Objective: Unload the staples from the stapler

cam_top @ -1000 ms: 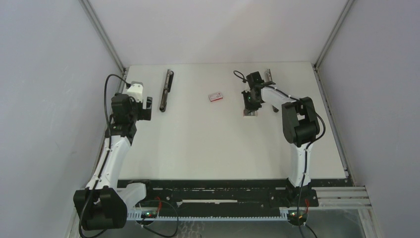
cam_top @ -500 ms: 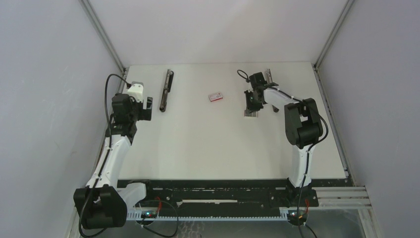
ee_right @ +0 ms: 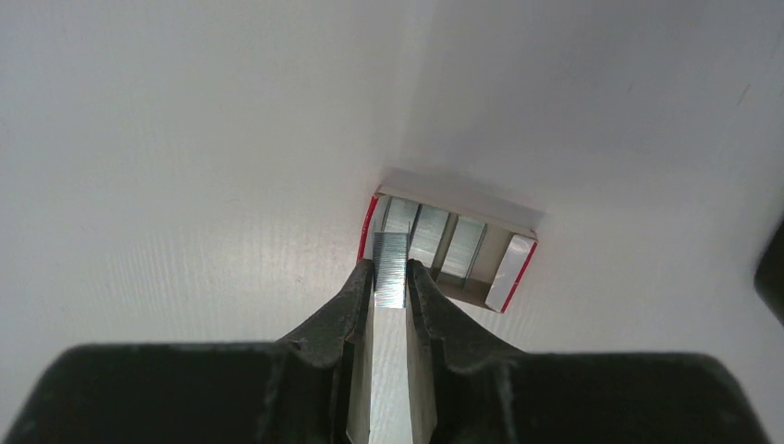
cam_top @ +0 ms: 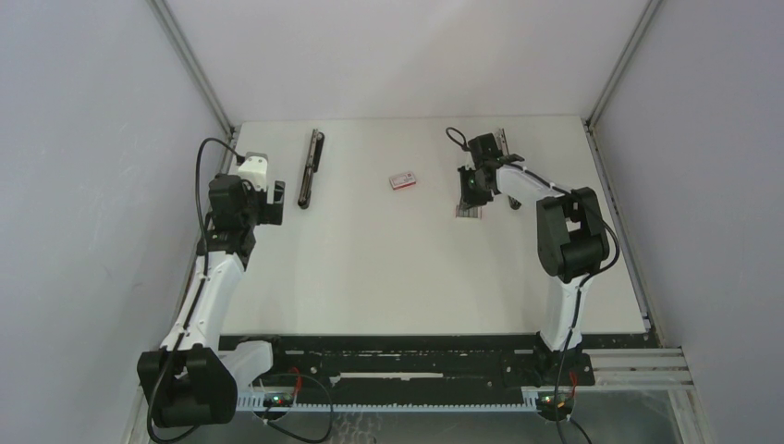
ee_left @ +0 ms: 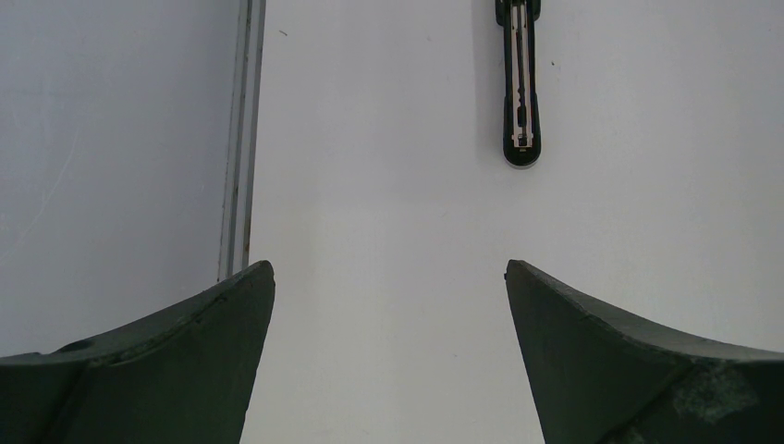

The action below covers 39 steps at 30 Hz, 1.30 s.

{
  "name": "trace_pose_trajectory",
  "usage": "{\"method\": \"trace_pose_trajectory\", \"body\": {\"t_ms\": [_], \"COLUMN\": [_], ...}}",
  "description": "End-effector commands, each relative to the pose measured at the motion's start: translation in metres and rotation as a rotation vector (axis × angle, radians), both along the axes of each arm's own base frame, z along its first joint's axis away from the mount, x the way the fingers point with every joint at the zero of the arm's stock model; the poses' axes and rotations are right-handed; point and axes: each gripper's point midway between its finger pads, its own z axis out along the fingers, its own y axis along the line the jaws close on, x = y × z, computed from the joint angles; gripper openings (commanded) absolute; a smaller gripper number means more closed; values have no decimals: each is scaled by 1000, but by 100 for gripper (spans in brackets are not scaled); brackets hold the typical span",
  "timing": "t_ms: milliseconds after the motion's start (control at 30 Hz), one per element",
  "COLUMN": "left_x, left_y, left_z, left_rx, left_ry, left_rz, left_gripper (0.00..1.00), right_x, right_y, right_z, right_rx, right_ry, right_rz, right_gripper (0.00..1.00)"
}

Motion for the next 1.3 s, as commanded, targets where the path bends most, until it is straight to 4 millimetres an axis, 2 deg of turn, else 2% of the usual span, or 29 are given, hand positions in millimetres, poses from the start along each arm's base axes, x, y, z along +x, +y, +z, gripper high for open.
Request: {"method": "trace_pose_trajectory", "body": {"t_ms": [0, 367, 1267], "left_x": [2, 3, 3], "left_y": [1, 1, 0], "left_z": [1, 0, -2], "left_rx": [-5, -6, -7], "left_ry": [-23, -20, -16], "left_rz": [0, 0, -3], "left_gripper": [100, 100, 99], "right_x": [1, 0, 1], "right_y": [4, 3, -3], "right_z": [11, -1, -13], "right_rx": [54, 67, 68], "right_ry": [-27, 3, 29], "right_rz": [-23, -38, -57], "right_gripper": [11, 10, 10]}}
